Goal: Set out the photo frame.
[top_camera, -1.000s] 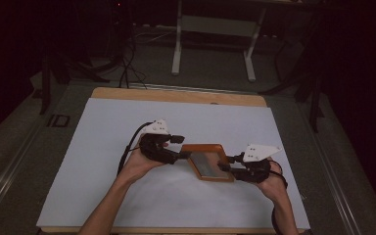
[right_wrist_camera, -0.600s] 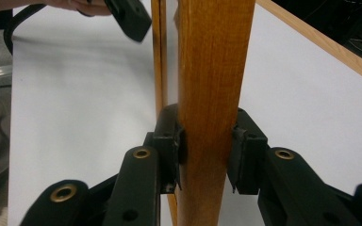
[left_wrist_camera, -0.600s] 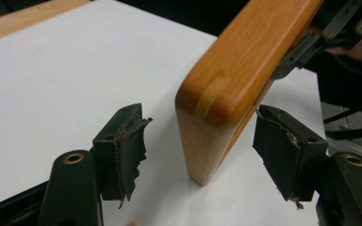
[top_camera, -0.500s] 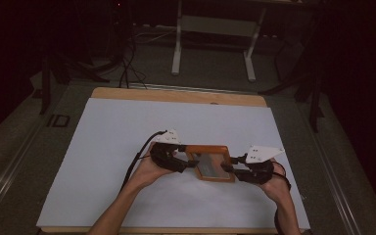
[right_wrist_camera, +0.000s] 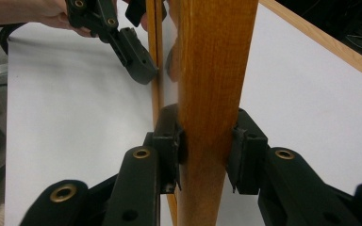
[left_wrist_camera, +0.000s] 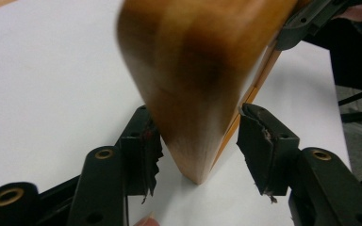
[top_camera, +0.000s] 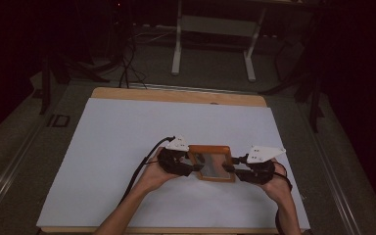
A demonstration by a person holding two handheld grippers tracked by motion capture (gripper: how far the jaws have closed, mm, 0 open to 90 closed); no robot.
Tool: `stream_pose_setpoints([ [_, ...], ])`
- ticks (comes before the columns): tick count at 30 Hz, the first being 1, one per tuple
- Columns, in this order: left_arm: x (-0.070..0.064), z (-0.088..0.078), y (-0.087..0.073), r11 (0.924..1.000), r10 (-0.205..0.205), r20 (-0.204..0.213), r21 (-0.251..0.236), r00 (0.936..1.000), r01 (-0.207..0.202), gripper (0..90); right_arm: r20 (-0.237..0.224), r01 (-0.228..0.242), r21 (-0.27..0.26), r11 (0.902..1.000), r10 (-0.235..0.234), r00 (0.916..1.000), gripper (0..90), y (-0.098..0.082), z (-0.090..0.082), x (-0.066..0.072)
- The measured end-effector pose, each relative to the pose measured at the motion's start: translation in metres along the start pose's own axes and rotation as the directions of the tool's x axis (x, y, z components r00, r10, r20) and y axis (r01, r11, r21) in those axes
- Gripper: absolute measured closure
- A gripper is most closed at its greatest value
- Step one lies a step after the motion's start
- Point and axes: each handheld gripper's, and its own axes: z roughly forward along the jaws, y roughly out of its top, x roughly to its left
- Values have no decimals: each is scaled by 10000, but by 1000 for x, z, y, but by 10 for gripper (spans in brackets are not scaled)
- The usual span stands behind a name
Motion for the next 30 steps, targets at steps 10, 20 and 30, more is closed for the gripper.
stream_pose_setpoints([
  [10, -3, 0, 0, 9999, 108, -40, -10, 9999, -108, 582, -87, 21, 119, 9999, -20, 10000, 681, -2, -2, -1],
  [20, -4, -3, 0, 10000, 43, -17, -46, 10000, -43, 606, -18, 76, 169, 9998, -76, 10000, 668, -1, -1, -1],
  [30, -5, -15, 0, 9995, -308, -167, -128, 9994, 305, 606, -137, -95, -105, 9999, 94, 9999, 660, 5, 3, 0],
])
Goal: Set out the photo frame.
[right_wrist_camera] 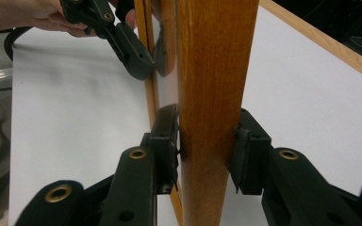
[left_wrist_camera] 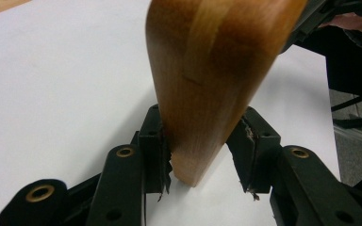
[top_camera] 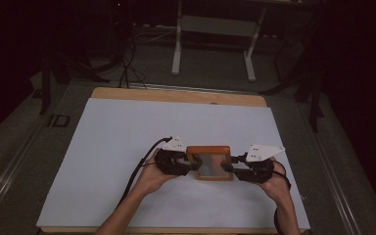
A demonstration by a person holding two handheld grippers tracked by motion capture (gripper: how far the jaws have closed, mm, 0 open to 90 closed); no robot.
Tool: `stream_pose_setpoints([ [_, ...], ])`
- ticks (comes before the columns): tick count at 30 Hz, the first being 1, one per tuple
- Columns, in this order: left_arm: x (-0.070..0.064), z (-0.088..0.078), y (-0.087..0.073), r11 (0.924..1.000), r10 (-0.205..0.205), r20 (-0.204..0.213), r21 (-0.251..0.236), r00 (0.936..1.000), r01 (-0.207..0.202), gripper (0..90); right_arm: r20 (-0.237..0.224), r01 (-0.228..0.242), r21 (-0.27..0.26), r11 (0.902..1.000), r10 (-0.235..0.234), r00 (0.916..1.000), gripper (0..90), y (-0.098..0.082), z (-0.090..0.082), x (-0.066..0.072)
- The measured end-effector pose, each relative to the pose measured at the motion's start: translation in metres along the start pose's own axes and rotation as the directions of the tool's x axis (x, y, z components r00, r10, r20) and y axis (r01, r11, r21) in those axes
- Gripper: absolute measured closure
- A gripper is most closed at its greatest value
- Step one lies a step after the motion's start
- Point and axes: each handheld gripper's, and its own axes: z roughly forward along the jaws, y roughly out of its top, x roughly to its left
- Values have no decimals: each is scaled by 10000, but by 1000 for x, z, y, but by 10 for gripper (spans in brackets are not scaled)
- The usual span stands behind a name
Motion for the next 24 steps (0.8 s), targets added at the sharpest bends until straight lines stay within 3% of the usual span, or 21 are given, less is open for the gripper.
stream_pose_setpoints([
  [24, 4, -33, -2, 9993, -369, -264, 16, 9990, 369, 605, -406, -204, -374, 9991, 189, 9990, 656, 19, 20, 6],
])
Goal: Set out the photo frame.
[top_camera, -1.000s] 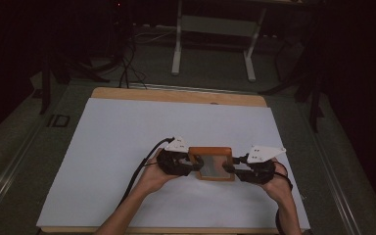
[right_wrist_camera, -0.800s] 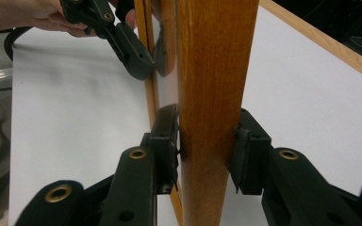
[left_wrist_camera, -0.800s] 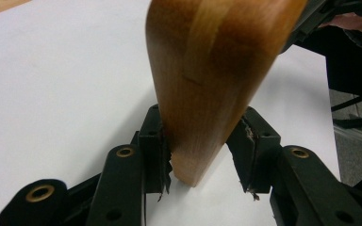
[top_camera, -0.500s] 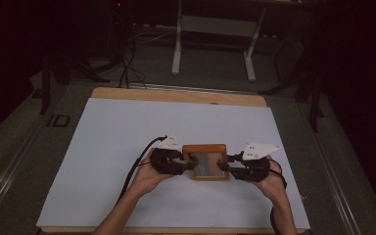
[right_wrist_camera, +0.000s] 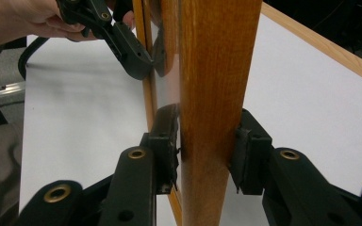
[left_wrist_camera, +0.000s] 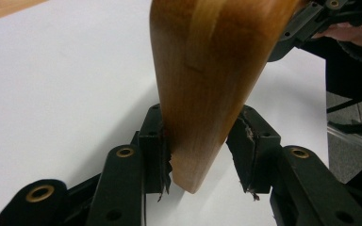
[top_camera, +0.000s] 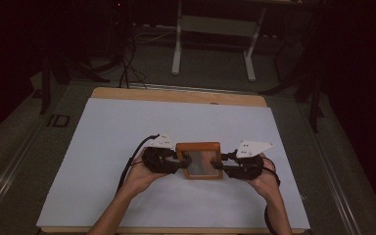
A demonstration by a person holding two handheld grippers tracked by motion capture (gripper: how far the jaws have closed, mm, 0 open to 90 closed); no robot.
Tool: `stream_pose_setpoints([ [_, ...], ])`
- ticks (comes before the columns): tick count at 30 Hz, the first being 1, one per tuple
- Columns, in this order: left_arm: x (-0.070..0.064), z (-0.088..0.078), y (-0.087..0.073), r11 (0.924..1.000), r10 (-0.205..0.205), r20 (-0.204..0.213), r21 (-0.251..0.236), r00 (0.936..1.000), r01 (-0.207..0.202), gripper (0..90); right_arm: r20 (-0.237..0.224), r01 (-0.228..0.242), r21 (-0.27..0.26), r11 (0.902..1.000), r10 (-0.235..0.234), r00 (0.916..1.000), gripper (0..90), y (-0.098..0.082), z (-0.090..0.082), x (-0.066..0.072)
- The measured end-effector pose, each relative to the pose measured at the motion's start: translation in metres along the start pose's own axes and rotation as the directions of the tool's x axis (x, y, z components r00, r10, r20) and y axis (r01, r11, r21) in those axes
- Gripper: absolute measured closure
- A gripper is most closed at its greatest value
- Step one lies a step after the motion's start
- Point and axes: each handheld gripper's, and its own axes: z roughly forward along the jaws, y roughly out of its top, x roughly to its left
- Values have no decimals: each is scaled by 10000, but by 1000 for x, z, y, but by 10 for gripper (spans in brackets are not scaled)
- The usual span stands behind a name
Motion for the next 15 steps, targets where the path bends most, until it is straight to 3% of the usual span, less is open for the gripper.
stream_pose_setpoints([
  [15, -2, -25, -1, 9996, 264, -381, -80, 9989, -267, 606, -147, 41, -142, 9999, -43, 9999, 656, 13, 12, 9],
])
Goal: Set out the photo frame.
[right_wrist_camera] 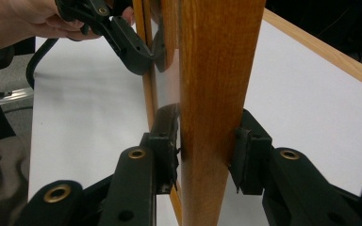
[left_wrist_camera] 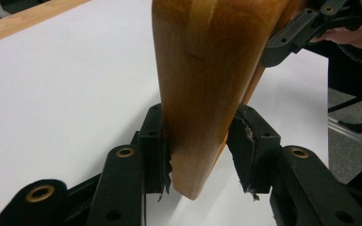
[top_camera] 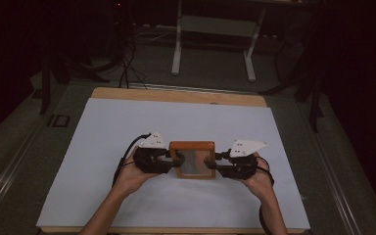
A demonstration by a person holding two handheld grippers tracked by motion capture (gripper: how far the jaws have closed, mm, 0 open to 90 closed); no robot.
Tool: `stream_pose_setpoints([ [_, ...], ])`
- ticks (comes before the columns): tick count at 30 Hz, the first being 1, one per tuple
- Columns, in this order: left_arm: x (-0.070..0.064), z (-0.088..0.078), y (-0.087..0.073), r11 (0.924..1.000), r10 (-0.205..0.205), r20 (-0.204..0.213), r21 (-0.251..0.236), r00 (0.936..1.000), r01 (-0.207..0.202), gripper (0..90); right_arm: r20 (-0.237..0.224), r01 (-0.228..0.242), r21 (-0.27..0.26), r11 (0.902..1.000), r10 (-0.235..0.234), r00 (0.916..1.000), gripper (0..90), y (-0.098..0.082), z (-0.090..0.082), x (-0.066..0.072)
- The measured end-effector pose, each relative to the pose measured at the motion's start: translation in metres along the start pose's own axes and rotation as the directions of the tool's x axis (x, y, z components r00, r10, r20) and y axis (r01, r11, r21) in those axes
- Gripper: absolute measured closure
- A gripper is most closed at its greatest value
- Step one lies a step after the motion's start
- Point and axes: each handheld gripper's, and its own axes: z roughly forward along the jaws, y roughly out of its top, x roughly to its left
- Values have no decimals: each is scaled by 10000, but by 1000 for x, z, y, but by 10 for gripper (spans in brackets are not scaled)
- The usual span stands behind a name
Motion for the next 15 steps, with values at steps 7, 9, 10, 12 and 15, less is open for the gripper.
stream_pose_setpoints([
  [7, 2, -8, -1, 9999, -112, -102, 11, 9999, 113, 605, -63, -85, -56, 9999, 85, 9999, 654, 3, 6, 1],
  [9, 2, -9, -1, 9999, -136, -150, -62, 9998, 135, 605, -65, -146, -99, 9998, 145, 9999, 653, 3, 7, 2],
  [10, 2, -10, -1, 9999, -134, -166, -59, 9998, 133, 604, -63, -181, -121, 9998, 181, 9998, 653, 4, 7, 2],
  [12, 2, -12, 0, 9999, -150, -211, -46, 9997, 149, 604, -55, -223, -162, 9996, 222, 9997, 651, 4, 8, 2],
  [15, 3, -14, 1, 9997, -211, -242, -136, 9995, 207, 601, -34, -303, -252, 9992, 302, 9995, 650, 5, 9, 2],
])
